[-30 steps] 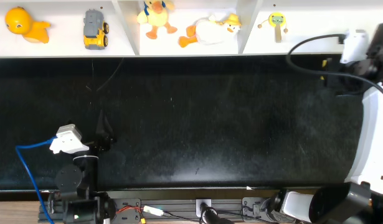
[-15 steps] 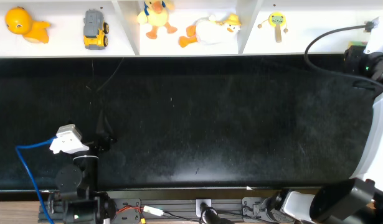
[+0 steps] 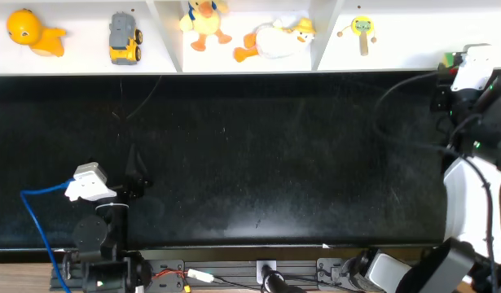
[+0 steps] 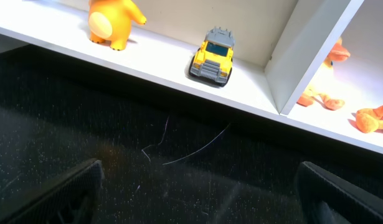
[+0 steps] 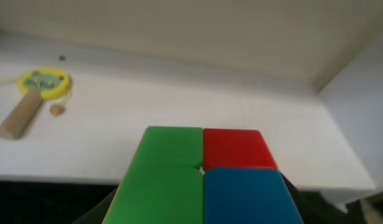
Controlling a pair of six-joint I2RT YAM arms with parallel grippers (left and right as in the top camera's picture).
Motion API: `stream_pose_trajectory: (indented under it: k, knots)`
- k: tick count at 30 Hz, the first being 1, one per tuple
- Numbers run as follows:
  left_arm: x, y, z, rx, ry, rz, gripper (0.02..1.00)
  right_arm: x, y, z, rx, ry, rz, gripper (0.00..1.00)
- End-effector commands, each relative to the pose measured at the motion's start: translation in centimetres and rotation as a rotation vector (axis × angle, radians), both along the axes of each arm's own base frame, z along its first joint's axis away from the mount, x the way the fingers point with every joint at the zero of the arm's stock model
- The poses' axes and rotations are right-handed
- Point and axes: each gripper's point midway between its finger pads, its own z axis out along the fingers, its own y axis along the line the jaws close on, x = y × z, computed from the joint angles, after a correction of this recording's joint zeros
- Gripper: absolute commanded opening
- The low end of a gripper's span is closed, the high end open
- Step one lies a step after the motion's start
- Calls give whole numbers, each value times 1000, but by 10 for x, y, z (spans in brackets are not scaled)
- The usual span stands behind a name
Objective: Store Toys
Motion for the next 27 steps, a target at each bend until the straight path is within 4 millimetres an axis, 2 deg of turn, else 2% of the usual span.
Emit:
stream_pose_trajectory:
  k: [1, 5, 7, 12, 23, 27]
  knots:
    - [0, -4, -1, 19, -6, -19, 998, -3, 7, 7, 8, -105, 15, 45]
    - [0, -4, -1, 19, -6, -19, 998, -4, 7, 12, 74, -215, -14, 47]
    - [0, -4, -1, 19, -6, -19, 998, -1, 7, 5, 109, -222, -14, 45]
    - [0, -4, -1, 19, -6, -19, 998, 12, 21, -14, 203, -225, 83, 45]
    - [0, -4, -1, 19, -6, -19, 998, 39, 27, -30, 278, -235, 189, 47]
    - [0, -4, -1, 19, -6, -19, 998, 53, 20, -34, 281, -231, 193, 45]
